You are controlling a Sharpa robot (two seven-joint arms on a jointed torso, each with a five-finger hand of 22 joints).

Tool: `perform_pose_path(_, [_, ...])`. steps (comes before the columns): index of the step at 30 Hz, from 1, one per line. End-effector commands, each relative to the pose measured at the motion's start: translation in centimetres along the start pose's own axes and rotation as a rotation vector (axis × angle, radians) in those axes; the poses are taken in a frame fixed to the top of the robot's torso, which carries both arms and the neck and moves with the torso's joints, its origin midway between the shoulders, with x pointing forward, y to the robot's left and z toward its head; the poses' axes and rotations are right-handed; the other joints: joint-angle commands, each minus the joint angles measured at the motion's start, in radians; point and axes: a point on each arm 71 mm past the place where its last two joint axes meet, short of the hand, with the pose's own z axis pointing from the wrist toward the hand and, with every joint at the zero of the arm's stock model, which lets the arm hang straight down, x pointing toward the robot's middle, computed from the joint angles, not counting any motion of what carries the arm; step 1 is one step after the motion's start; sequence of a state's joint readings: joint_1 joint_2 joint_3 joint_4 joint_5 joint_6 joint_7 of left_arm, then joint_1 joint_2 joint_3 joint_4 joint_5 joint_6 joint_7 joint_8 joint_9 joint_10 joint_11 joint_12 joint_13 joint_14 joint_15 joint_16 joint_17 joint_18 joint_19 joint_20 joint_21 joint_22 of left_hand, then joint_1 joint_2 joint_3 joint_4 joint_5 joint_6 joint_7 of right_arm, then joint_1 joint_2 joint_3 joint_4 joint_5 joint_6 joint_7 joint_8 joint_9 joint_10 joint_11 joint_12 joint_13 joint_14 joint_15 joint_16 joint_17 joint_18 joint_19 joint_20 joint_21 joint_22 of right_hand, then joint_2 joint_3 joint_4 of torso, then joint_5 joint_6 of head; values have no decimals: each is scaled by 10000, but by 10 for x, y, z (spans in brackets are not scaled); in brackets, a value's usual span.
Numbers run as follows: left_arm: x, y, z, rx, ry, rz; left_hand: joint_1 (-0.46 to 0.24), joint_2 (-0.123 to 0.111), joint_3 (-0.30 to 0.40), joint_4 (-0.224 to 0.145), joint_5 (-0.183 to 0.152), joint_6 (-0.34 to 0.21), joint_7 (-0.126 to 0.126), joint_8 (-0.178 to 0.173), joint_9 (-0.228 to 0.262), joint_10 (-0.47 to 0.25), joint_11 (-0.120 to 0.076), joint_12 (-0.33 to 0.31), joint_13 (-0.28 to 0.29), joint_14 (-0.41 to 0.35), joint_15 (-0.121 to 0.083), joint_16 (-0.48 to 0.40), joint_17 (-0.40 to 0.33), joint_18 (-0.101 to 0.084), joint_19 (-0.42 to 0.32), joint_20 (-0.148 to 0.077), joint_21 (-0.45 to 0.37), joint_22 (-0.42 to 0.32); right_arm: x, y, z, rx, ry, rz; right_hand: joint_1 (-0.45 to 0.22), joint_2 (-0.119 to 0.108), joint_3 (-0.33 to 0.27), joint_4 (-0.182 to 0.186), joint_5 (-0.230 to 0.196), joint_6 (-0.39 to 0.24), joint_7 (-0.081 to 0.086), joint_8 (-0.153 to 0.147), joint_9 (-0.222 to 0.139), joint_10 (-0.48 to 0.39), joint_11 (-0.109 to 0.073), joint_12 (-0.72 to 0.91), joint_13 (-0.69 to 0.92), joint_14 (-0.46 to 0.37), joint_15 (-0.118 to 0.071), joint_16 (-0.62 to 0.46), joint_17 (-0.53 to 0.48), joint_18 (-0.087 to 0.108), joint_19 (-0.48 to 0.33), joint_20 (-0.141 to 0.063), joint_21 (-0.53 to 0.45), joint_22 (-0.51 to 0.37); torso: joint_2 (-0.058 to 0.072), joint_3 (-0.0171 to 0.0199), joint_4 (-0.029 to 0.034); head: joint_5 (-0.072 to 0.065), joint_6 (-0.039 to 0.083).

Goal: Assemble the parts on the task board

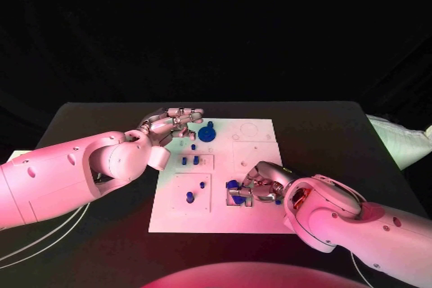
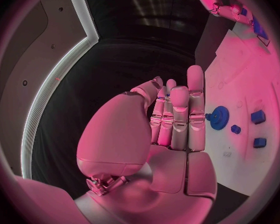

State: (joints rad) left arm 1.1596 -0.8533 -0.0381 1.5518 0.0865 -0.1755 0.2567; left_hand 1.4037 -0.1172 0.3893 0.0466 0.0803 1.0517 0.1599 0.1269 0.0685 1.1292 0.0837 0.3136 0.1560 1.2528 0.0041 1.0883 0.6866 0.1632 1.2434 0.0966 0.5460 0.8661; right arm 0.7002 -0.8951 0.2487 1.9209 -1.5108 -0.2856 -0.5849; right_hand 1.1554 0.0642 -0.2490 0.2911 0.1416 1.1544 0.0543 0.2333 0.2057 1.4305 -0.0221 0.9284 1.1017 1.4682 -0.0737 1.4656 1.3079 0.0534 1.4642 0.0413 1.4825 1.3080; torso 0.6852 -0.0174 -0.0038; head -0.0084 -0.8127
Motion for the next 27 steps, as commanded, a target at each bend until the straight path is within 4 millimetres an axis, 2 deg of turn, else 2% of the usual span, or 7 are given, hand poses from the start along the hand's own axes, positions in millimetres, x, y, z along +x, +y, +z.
perform_pose_path(1, [3,0,0,-51,219,-191,-34,6,-39,2,59,-70,17,58,-3,-51,0,55,17,-72,-3,-2,-15,184,-16,69,-44,-16,-1,2,1,-119,-169,-900,-225,-89,-216,2,-350,-60,52,-65,14,-75,57,-233,-121,634,-54,-60,493,-129,4,-69,-28,1066,4,4,3,-22,-5])
perform_pose_path(9, [1,1,1,-70,174,-209,-55,4,-52,11,57,-82,24,58,-3,-68,7,62,17,-77,1,0,-22,184,-16,72,-48,-19,-1,3,1,-219,-195,-1266,-542,-273,-422,15,-502,-25,33,-46,122,-129,42,-739,-435,612,-65,-133,384,-117,-27,-76,-65,1019,11,11,-4,-29,-9])
perform_pose_path(14, [1,1,1,-76,171,-211,-55,4,-52,11,57,-82,24,58,-3,-68,7,62,17,-77,1,0,-22,184,-16,72,-48,-19,-1,6,0,-325,-231,-1258,-483,-246,-375,-14,-357,-6,21,-38,167,-93,31,-748,-425,621,-73,-118,418,-124,-4,-82,-50,1050,7,4,0,-31,-13])
perform_pose_path(18, [1,1,1,-77,167,-211,-55,4,-52,11,57,-82,24,58,-3,-68,7,62,17,-77,1,0,-22,184,-16,72,-48,-19,0,7,-1,-377,-227,-1267,386,-165,-161,-258,202,-1,3,-44,291,-22,12,-813,-411,633,-93,-106,452,-129,13,-104,-46,1069,5,1,13,-29,-40])
perform_pose_path(20, [0,1,0,-77,158,-209,-55,4,-52,11,57,-82,24,58,-3,-68,7,62,17,-77,1,0,-22,184,-16,72,-48,-19,-1,8,-1,-404,-260,-1282,820,-222,-94,-448,265,-6,1,-51,342,-1,3,-834,-397,639,-99,-95,476,-132,20,-109,-43,1079,8,3,14,-31,-43])
perform_pose_path(22, [0,1,0,-75,150,-207,-55,4,-52,11,57,-82,24,58,-3,-68,7,62,17,-77,1,0,-22,184,-16,72,-48,-19,-1,8,-2,-448,-351,-1340,1120,-242,-26,-609,274,-6,0,-53,369,9,-1,-838,-384,640,-105,-96,478,-133,23,-112,-42,1084,4,5,8,-29,-39])
perform_pose_path(27, [0,1,0,-72,151,-208,-55,4,-52,11,57,-82,24,58,-3,-68,7,62,17,-77,1,0,-22,184,-16,72,-48,-19,-4,10,-3,-580,-731,-1376,1988,-183,324,-1098,-168,-4,-11,-61,438,28,-22,-818,-326,640,-123,-95,487,-137,34,-129,-37,1101,7,6,5,-39,-24])
